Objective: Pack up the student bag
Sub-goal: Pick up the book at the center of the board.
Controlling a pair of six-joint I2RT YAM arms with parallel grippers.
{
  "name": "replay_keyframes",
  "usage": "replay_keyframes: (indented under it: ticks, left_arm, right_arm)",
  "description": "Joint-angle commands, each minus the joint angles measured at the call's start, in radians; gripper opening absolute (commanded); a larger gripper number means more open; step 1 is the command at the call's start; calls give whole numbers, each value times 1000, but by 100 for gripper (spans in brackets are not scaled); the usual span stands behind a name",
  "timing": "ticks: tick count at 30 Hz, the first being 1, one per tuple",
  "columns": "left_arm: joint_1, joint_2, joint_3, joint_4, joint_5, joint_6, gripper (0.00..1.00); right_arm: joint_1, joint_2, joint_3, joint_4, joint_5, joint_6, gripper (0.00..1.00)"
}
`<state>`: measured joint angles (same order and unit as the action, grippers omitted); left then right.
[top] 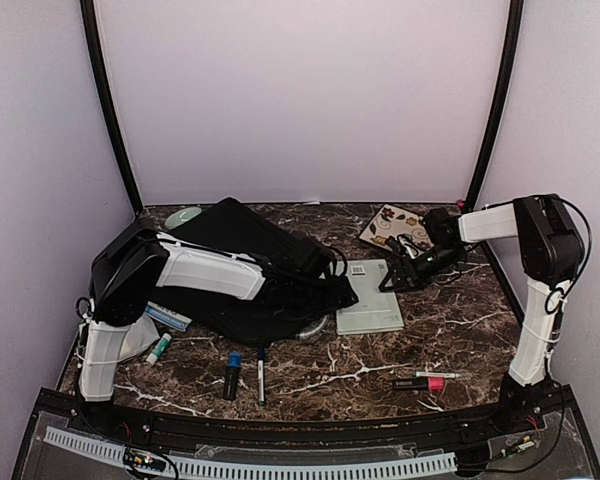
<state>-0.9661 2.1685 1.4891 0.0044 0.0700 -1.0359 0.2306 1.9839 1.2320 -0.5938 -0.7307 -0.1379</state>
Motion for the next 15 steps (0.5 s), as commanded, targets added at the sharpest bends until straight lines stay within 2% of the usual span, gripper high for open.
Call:
replay_keyframes:
  ticks: [1, 6, 9, 15]
  left_arm:
    - [7, 69, 62, -51, 54, 16, 75]
    - [7, 176, 211, -112, 91, 13, 75]
    - [5, 209, 265, -115, 109, 19, 75]
    - [-31, 145, 319, -85, 37, 158, 73]
  right_arm:
    - [50, 106, -60, -63, 22, 6, 70]
    - [59, 110, -57, -55, 17, 9, 69]
    - [60, 99, -63, -62, -40, -24, 68]
    - [63, 18, -68, -71, -183, -82, 58]
